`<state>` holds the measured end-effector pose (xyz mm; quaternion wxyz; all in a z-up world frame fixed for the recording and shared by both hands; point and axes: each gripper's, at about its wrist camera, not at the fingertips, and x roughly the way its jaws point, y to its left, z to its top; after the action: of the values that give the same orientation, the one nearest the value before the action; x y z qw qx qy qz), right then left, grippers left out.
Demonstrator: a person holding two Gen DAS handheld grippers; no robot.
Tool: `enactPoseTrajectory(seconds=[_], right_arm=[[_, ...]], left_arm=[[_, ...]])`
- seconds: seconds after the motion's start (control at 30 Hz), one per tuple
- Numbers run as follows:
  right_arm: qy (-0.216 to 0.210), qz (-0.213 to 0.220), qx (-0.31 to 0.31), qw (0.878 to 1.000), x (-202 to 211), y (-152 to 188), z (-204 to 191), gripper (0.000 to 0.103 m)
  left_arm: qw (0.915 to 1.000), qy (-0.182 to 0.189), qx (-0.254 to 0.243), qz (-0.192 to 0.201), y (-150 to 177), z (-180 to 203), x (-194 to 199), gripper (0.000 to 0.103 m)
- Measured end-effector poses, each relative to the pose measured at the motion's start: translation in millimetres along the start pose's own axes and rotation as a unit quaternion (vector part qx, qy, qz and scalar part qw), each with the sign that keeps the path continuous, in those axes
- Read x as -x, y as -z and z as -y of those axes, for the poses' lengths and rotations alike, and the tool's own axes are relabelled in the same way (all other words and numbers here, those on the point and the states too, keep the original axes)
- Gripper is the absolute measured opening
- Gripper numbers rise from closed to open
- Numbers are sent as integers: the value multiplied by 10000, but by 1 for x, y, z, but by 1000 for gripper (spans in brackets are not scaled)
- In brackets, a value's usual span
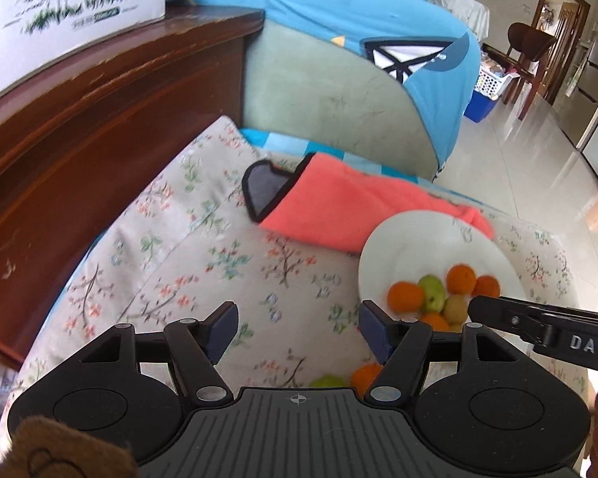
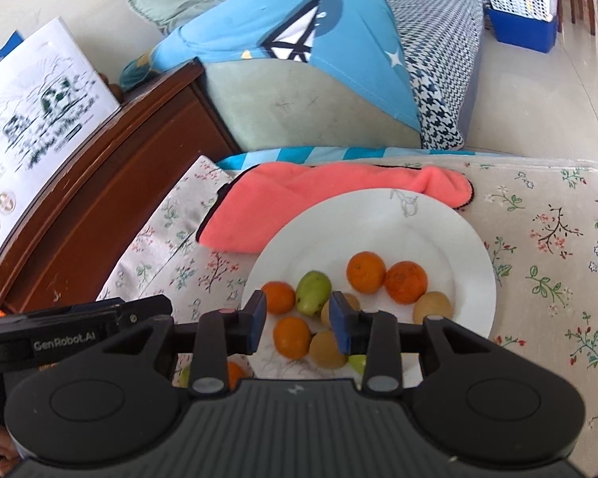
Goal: Organize fruits
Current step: 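Grasp a green plum with the left gripper while the right gripper grasps a small red fruit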
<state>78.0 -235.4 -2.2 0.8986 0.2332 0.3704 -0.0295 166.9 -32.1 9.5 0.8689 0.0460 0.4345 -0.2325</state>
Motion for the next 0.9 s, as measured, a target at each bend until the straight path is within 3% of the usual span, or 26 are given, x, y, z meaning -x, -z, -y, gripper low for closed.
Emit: enactPoseTrajectory(seconds=[0.2, 0.43, 0.9], right_arm=[[-158, -97, 176, 9997, 12, 19, -13, 36], [-63, -199, 615, 9979, 20, 44, -26, 36], [-45, -589, 1258, 9903, -6, 68, -43, 36]], left_arm=[[9998, -60, -132, -102, 16, -6, 3, 67], [9996, -128, -165, -181, 31, -17, 7, 67], [9979, 12, -457, -449, 46, -11, -6, 66]])
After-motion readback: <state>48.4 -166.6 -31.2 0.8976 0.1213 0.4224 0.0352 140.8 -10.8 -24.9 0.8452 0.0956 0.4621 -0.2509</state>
